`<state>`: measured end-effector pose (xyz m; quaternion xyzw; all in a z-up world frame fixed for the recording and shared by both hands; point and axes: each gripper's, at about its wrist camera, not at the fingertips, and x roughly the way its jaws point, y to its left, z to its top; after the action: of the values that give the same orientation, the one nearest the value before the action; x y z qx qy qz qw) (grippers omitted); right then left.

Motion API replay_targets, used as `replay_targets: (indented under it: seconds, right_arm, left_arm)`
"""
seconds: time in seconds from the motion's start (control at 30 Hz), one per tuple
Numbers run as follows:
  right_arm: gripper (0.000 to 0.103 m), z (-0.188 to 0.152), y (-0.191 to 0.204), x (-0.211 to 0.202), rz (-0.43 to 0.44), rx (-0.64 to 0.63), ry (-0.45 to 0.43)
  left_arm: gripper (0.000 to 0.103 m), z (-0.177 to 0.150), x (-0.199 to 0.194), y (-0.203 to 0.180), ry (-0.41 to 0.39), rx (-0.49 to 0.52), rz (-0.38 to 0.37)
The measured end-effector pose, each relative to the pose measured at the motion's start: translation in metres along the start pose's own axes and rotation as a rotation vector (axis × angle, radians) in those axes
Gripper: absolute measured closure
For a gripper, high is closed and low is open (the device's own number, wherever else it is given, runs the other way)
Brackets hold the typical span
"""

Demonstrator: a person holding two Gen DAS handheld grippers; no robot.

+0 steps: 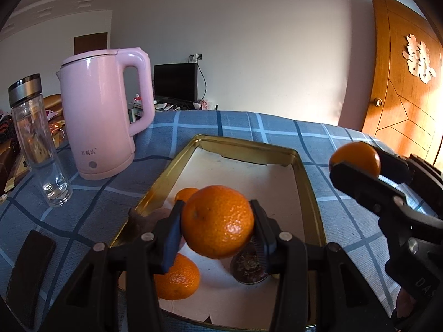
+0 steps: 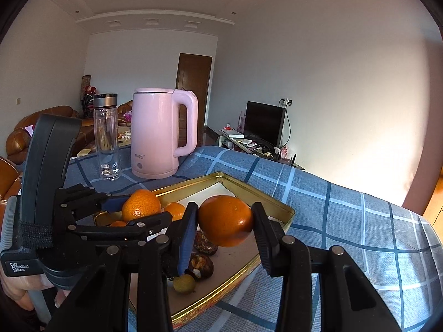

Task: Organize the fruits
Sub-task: 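Lower the mandarin into the tray with the left tool while the right tool releases its mandarin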

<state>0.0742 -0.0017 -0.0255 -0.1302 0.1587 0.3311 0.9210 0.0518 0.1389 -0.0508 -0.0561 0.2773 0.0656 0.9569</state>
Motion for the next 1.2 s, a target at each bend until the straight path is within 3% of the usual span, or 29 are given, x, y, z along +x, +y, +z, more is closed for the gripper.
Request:
replay_targets:
  seconds: [0.7,1.2]
  right_arm:
    - [0.062,0.000,0.027,0.029,0.059,0.000,0.054]
    - [0.062,-0.016,0.035,0.049,0.093,0.033,0.130]
  left_arm:
    - [0.056,-0.011,-0.004,0.029,-0.003,0.010,0.069]
    - [0.056,-0.018,-0.005,0.032,0.005,0.038,0.080]
